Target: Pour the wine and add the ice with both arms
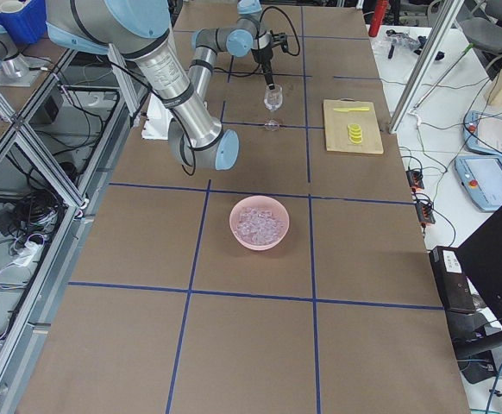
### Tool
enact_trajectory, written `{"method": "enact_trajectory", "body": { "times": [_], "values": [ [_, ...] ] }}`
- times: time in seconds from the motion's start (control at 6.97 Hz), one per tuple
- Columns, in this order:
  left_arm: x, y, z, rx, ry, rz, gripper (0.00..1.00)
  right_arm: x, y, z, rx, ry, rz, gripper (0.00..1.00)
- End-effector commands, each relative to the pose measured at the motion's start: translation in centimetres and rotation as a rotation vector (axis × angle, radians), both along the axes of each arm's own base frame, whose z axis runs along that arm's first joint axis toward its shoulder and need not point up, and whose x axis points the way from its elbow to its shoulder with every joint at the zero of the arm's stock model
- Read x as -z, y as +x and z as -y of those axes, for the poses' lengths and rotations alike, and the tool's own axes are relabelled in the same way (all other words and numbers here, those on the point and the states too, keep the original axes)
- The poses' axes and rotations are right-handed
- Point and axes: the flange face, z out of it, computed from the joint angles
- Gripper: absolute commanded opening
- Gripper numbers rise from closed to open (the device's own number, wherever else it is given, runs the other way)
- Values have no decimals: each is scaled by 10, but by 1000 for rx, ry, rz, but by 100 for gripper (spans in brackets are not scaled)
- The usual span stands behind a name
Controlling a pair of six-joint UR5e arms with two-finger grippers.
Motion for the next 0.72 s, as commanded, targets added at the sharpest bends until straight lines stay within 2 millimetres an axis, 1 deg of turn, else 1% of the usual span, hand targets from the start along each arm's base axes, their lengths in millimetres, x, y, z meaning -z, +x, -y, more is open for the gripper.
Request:
{"method": "enact_trajectory", "body": {
  "times": [0.0,0.14,0.29,0.43,0.57],
  "values": [
    [1,0,0,0,1,2,100,-6,25,26,47,-49,20,100],
    [0,0,0,0,0,3,100,-27,57,55,97,-90,24,100],
    [-2,0,-1,1,-5,4,100,-53,82,81,121,-53,-19,100],
    [-7,-1,-5,4,-15,4,100,-83,116,109,153,-23,-56,100],
    [-11,-3,-9,7,-25,3,100,-126,167,134,217,-26,-62,100]
  ]
}}
